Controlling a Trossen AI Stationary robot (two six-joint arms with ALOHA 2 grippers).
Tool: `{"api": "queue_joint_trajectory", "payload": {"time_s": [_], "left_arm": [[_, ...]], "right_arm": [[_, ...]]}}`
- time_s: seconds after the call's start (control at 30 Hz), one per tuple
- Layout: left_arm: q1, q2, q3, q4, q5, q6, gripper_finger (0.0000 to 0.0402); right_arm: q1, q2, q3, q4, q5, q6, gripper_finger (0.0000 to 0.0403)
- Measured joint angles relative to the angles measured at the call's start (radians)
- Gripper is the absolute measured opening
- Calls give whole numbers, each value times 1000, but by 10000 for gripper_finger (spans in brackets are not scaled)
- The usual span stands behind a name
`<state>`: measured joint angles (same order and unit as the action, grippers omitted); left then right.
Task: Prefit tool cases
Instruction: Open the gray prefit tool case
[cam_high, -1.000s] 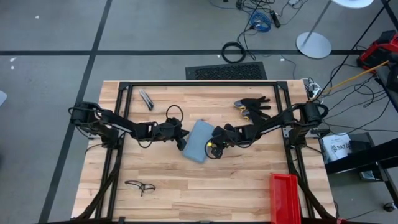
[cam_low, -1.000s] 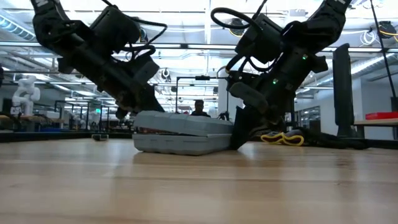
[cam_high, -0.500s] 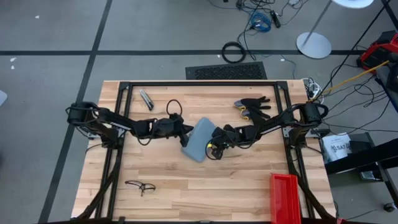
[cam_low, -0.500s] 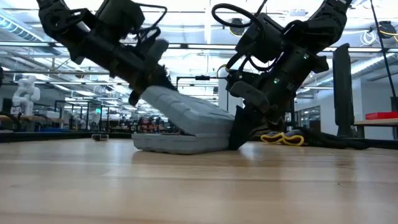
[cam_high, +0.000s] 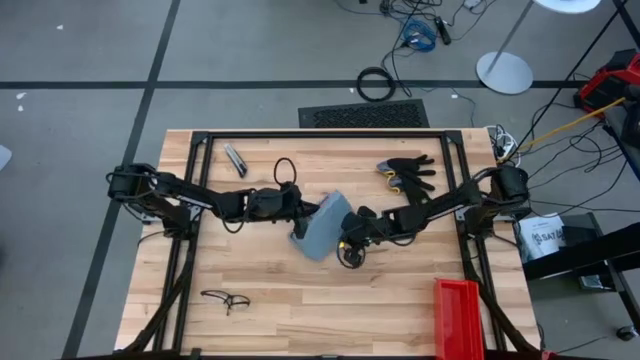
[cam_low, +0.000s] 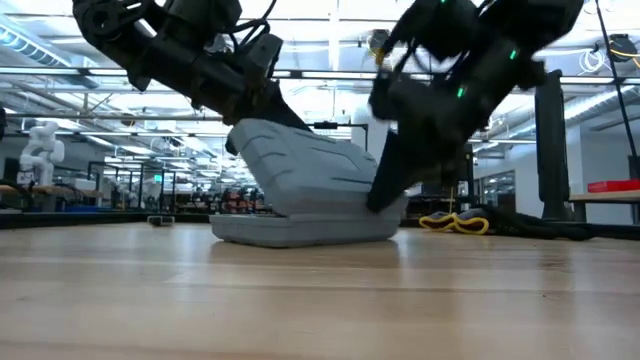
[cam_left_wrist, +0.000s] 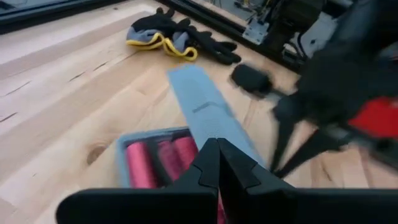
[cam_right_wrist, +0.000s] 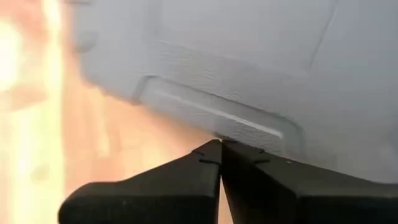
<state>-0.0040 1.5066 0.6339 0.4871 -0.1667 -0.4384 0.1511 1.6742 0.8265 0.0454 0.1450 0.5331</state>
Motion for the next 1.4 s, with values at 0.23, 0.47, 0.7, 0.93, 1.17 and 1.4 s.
{"api": "queue_joint_trajectory", "payload": {"time_s": [0.23, 0.47, 0.7, 0.93, 1.17, 1.4], "left_arm": [[-15, 1, 43, -8, 39, 0, 0], [-73, 15, 83, -5, 35, -24, 0], [-136, 122, 184, 14, 45, -26, 0], [-155, 200, 284, -5, 118, 8, 0], [-167, 215, 295, -15, 122, -14, 0], [-173, 279, 293, 14, 214, -52, 0]], "right_arm": [[94, -145, 4, -27, 95, -18, 0], [188, -281, 2, -106, 281, -44, 0], [265, -373, 1, -218, 434, -1, 0], [307, -385, 0, -274, 498, 49, 0], [322, -385, 0, -299, 526, 69, 0], [322, -385, 0, -310, 539, 77, 0]]}}
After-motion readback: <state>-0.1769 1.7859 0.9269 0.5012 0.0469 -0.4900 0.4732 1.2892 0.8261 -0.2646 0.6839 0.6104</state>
